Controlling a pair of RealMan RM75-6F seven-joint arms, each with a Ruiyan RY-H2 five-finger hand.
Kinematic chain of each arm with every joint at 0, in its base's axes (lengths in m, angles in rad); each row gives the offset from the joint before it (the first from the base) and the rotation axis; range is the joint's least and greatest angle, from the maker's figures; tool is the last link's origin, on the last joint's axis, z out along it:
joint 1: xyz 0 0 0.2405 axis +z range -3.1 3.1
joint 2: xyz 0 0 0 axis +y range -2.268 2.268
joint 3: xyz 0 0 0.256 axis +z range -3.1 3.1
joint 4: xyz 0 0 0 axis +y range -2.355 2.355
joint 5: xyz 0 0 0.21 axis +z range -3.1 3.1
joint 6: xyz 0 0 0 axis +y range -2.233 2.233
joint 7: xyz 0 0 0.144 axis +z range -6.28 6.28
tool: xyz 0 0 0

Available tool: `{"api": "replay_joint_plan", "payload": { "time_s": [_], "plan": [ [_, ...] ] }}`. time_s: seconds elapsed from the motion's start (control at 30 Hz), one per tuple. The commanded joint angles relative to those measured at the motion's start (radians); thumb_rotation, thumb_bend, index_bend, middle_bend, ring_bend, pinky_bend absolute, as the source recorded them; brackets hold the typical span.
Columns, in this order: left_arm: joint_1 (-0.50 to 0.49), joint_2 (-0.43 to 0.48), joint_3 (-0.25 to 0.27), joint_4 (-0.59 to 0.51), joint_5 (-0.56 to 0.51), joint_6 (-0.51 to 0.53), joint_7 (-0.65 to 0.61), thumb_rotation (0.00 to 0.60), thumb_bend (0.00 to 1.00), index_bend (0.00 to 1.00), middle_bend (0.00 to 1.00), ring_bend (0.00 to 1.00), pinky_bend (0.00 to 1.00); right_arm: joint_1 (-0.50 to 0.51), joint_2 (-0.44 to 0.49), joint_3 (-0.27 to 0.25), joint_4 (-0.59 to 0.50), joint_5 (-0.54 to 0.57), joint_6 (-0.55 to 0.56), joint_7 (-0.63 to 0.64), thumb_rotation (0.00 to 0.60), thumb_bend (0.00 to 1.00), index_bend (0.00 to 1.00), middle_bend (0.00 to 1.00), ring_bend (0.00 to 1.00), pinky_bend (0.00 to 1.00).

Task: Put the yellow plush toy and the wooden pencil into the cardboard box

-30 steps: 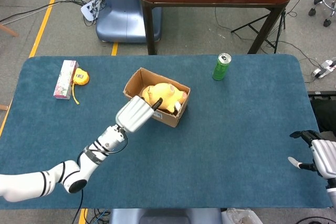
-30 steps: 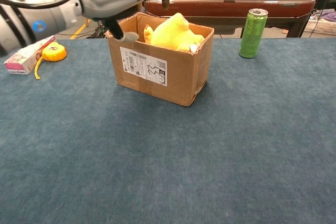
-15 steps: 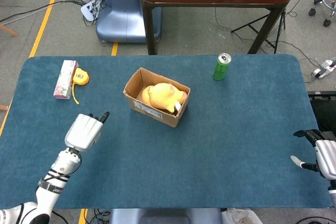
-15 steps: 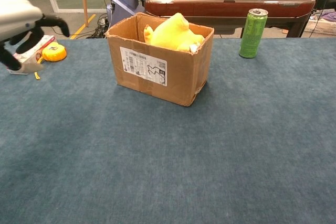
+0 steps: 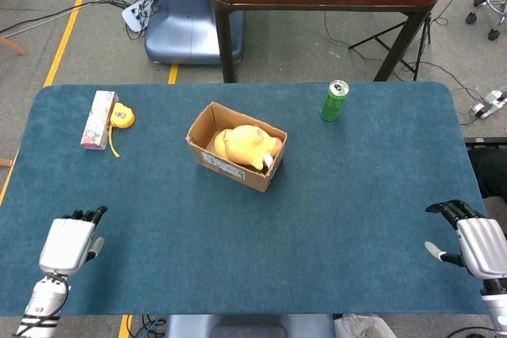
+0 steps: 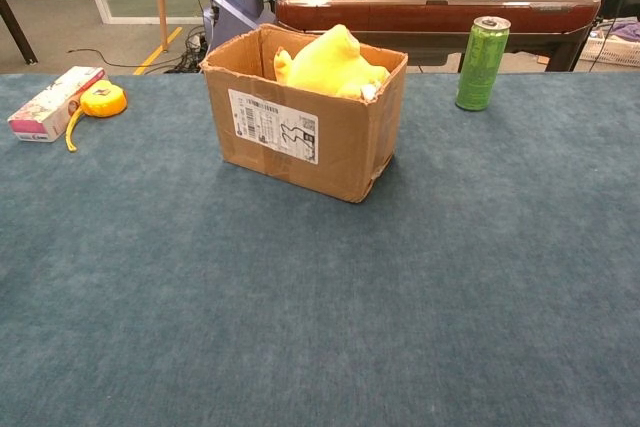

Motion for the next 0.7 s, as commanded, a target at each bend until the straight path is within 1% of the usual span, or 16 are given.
{"api": "replay_joint_plan", "payload": {
  "time_s": [0.03, 0.13, 0.2, 0.37, 0.7],
  "plan": [
    [0.068, -0.017, 0.038, 0.042, 0.05, 0.051, -0.022, 0.6, 0.24, 0.3, 0.5, 0.44, 0.62, -0.001, -0.005, -0.008, -0.005, -0.015, 0.001, -0.008, 0.6, 0.14, 0.35, 0.37, 0.24, 0.47],
    [0.112, -0.02, 0.047, 0.056, 0.052, 0.062, -0.069, 0.6, 0.24, 0.3, 0.49, 0.43, 0.61, 0.0, -0.007, -0.015, -0.007, -0.025, -0.004, -0.014, 0.6, 0.14, 0.35, 0.37, 0.24, 0.47],
    [0.118, -0.01, 0.042, 0.059, 0.039, 0.044, -0.076, 0.6, 0.24, 0.3, 0.49, 0.43, 0.61, 0.001, -0.008, -0.016, -0.009, -0.026, -0.006, -0.019, 0.6, 0.14, 0.35, 0.37, 0.24, 0.47],
    [0.132, 0.005, 0.004, 0.077, 0.011, 0.023, -0.12, 0.6, 0.24, 0.3, 0.48, 0.43, 0.6, 0.005, -0.004, -0.015, -0.005, -0.022, -0.012, -0.008, 0.6, 0.15, 0.35, 0.37, 0.24, 0.47],
    [0.141, 0.002, -0.034, 0.098, 0.008, -0.033, -0.137, 0.6, 0.24, 0.3, 0.48, 0.43, 0.6, 0.022, 0.001, -0.017, 0.003, -0.008, -0.051, 0.016, 0.6, 0.15, 0.35, 0.37, 0.24, 0.47]
  ]
}}
